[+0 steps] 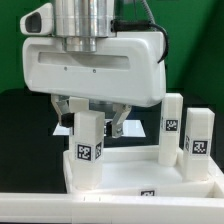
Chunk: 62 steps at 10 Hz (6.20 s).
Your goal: Assemble desk
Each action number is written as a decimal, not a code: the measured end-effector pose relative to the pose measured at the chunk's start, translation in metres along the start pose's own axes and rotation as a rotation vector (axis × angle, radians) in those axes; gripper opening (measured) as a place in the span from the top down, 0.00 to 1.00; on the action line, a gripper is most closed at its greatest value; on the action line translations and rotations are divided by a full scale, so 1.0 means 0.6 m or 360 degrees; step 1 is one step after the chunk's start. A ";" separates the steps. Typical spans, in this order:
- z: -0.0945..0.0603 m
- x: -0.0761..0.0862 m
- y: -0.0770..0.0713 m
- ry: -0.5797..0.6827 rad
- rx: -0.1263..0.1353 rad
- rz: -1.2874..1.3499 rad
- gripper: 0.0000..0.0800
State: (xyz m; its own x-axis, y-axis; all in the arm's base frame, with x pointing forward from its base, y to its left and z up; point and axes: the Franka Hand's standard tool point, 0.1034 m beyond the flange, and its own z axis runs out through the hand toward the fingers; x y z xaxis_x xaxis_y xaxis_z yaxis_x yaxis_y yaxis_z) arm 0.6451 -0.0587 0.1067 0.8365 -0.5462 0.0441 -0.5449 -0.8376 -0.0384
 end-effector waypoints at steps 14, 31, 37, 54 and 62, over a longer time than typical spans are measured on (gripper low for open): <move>0.001 0.001 0.003 0.0006 -0.0015 -0.0096 0.64; 0.004 0.005 0.001 -0.0056 0.0086 0.2183 0.63; 0.001 0.007 0.001 -0.0023 0.0070 0.1484 0.19; 0.001 0.005 -0.005 0.0045 -0.0036 -0.0581 0.19; 0.001 0.006 -0.002 0.0048 -0.0032 -0.0241 0.64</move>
Offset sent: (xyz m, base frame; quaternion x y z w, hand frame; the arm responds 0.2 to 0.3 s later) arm -0.0022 0.0009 0.0000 -0.0056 0.0061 -0.1165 0.9932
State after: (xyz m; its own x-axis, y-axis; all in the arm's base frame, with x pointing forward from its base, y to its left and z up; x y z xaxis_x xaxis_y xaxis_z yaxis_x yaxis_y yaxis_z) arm 0.6489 -0.0594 0.1063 0.9073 -0.4131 0.0781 -0.4137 -0.9104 -0.0093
